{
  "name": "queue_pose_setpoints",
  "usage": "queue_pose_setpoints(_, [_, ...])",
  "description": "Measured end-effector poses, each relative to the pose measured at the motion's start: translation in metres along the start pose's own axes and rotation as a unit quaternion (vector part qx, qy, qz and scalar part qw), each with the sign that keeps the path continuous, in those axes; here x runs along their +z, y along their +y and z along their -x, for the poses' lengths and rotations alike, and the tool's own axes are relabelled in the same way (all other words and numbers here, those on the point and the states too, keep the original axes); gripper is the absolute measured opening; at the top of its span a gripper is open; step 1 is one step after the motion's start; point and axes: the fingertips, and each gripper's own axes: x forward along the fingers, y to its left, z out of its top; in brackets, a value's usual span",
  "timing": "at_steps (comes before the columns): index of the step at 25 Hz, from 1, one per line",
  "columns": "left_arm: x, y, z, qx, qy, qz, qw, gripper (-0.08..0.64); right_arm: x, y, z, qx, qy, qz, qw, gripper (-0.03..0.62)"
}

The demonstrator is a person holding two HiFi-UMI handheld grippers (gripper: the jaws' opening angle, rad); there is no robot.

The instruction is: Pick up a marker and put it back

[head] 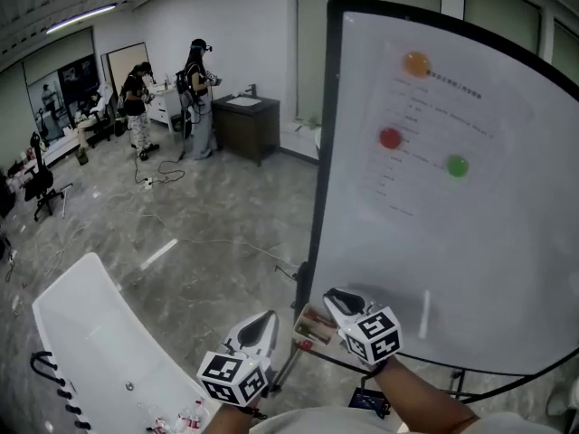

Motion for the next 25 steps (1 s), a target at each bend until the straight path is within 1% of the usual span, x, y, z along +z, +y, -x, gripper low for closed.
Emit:
queue_pose_setpoints(4, [-0.006,0.011,0.010,0.022,-0.004,0.013,0.9997,0.003,-0.024,0.004,-0.021,0.024,0.039,0.027,0.999,0.066])
queue_pose_setpoints(8, [-0.008,0.021,0.019,0.044,-0.011,0.018,0.9988,0.003,-0.051,0.011,-0.044,0.046,0.076,0.083,0.993,0.066])
queue_pose_setpoints(12, [-0.016,0.029,0.033,0.074,-0.017,0.034,0.9966,0.004,-0.089,0.023,-0.063,0.067,0.116,0.162,0.978,0.066])
queue_pose_setpoints(15, [-0.023,0.034,0.045,0.089,-0.019,0.039,0.9951,0.003,-0.115,0.033,-0.074,0.078,0.139,0.197,0.967,0.066])
queue_pose_setpoints(18, [-0.023,0.039,0.055,0.107,-0.022,0.044,0.9930,0.003,-0.130,0.040,-0.083,0.084,0.156,0.233,0.956,0.066])
queue_pose_setpoints(21, [-0.024,0.042,0.064,0.119,-0.022,0.047,0.9915,0.003,-0.144,0.040,-0.092,0.085,0.168,0.258,0.948,0.067])
queue_pose_setpoints(25, [-0.029,0.042,0.071,0.132,-0.020,0.048,0.9899,0.003,-0.161,0.039,-0.103,0.092,0.182,0.266,0.942,0.067])
